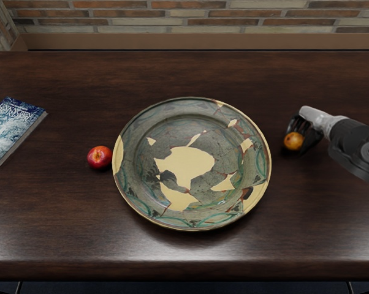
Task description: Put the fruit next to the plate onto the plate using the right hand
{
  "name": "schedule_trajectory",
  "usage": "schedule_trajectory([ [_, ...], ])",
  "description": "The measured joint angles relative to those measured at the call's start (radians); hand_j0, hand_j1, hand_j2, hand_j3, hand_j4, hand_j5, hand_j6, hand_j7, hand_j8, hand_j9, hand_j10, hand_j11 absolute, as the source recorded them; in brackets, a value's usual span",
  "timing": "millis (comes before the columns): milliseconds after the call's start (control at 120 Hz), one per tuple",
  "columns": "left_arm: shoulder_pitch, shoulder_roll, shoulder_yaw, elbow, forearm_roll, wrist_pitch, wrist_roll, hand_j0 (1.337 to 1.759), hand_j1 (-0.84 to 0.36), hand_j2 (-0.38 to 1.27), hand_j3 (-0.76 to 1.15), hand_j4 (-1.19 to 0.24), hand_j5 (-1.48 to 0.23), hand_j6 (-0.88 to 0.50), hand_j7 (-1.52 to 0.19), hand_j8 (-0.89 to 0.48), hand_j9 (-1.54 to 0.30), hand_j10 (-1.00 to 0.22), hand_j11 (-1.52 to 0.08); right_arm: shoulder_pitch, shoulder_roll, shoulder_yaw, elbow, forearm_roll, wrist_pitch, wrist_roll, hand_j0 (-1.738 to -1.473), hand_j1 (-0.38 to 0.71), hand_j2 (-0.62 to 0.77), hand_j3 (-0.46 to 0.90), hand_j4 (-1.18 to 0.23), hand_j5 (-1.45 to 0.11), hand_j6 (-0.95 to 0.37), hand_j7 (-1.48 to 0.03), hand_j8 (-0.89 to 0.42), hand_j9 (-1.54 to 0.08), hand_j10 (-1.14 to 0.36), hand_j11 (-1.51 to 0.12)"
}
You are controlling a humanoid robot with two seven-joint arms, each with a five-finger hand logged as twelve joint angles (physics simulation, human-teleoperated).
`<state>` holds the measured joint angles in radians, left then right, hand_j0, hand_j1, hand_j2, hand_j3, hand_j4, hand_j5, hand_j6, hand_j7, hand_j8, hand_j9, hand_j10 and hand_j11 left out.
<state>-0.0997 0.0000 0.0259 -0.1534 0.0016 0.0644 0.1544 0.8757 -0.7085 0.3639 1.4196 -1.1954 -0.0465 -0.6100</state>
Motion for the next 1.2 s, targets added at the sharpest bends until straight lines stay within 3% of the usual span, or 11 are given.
schedule_trajectory([
  [292, 0.000, 0.000, 0.000, 0.000, 0.000, 0.000, 0.000, 1.658, 0.33, 0.00, 0.00, -0.02, -0.02, -0.02, -0.02, -0.02, -0.02, -0.02, -0.02, 0.009, -0.078, 0.058, 0.139, 0.032, 0.015, 0.000, -1.656, 0.33, 0.32, 0.00, -0.65, -0.99, -0.54, -0.96, -0.51, -0.99, -0.54, -1.00],
  [617, 0.000, 0.000, 0.000, 0.000, 0.000, 0.000, 0.000, 1.658, 0.33, 0.00, 0.00, -0.02, -0.02, -0.02, -0.02, -0.02, -0.02, -0.02, -0.02, 0.008, -0.087, 0.189, 0.232, 0.071, 0.069, 0.000, -1.658, 0.35, 0.33, 0.00, -0.62, -1.00, -0.52, -0.96, -0.49, -0.99, -0.56, -1.00],
  [1200, 0.000, 0.000, 0.000, 0.000, 0.000, 0.000, 0.000, 1.658, 0.33, 0.00, 0.00, -0.02, -0.02, -0.02, -0.02, -0.02, -0.02, -0.02, -0.02, 0.020, 0.129, 0.224, 0.281, 0.081, 0.072, -0.001, -1.658, 0.42, 0.48, 0.00, -0.59, -1.01, -0.49, -0.96, -0.49, -0.99, -0.58, -0.99],
])
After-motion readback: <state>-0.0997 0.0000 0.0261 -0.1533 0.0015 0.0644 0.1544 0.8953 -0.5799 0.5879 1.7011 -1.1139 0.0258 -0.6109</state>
